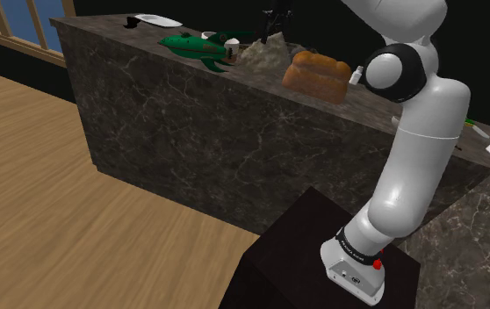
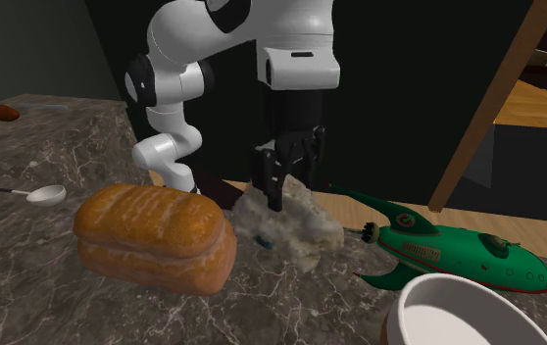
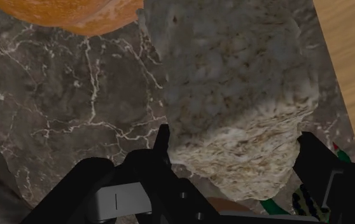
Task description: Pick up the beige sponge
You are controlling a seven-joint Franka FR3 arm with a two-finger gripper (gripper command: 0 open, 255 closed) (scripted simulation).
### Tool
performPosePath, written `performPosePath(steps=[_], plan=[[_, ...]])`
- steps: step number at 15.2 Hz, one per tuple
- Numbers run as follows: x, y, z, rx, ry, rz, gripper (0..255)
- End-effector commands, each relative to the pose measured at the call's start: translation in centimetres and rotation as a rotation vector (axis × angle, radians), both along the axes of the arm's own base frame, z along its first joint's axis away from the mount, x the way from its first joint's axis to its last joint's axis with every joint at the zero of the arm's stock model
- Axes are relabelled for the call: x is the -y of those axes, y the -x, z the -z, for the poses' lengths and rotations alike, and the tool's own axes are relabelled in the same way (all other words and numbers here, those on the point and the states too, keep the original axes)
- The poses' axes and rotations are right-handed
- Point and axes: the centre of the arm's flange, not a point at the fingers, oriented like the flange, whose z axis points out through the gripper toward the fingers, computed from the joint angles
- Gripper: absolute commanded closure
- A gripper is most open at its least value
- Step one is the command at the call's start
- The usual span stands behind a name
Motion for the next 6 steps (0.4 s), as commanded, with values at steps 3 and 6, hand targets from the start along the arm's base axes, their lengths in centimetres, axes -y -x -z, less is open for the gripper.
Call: performPosePath(steps=[3,6], plan=[[0.1,0.1,-2.2,0.001,0.0,0.0,255],[0.1,0.1,-2.9,0.001,0.0,0.0,255]])
